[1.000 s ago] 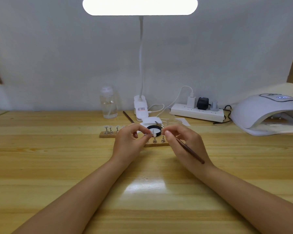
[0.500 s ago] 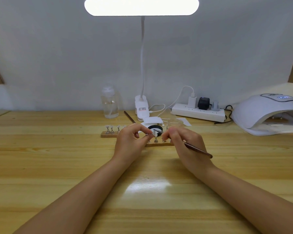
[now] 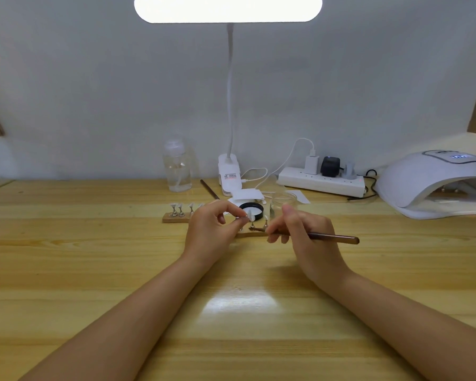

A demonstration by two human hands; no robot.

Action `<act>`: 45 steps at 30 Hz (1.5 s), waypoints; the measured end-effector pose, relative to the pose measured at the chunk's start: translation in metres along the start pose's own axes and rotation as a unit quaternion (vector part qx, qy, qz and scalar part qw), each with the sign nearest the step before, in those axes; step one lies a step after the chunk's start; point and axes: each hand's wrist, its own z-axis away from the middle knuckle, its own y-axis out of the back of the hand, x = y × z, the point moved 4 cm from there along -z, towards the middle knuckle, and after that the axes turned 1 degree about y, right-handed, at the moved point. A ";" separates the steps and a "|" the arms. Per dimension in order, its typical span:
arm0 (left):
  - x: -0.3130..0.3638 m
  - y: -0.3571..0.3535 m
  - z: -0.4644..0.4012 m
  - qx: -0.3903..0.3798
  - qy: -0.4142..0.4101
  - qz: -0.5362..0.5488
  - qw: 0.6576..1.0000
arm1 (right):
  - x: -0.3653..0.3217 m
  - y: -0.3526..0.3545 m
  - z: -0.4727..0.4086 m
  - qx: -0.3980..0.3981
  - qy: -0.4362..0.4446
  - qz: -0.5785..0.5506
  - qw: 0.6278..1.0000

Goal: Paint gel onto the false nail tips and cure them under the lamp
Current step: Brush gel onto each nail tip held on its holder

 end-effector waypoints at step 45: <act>0.001 0.001 0.000 0.018 0.003 0.003 1.000 | -0.005 -0.001 -0.004 -0.027 0.011 0.057 0.998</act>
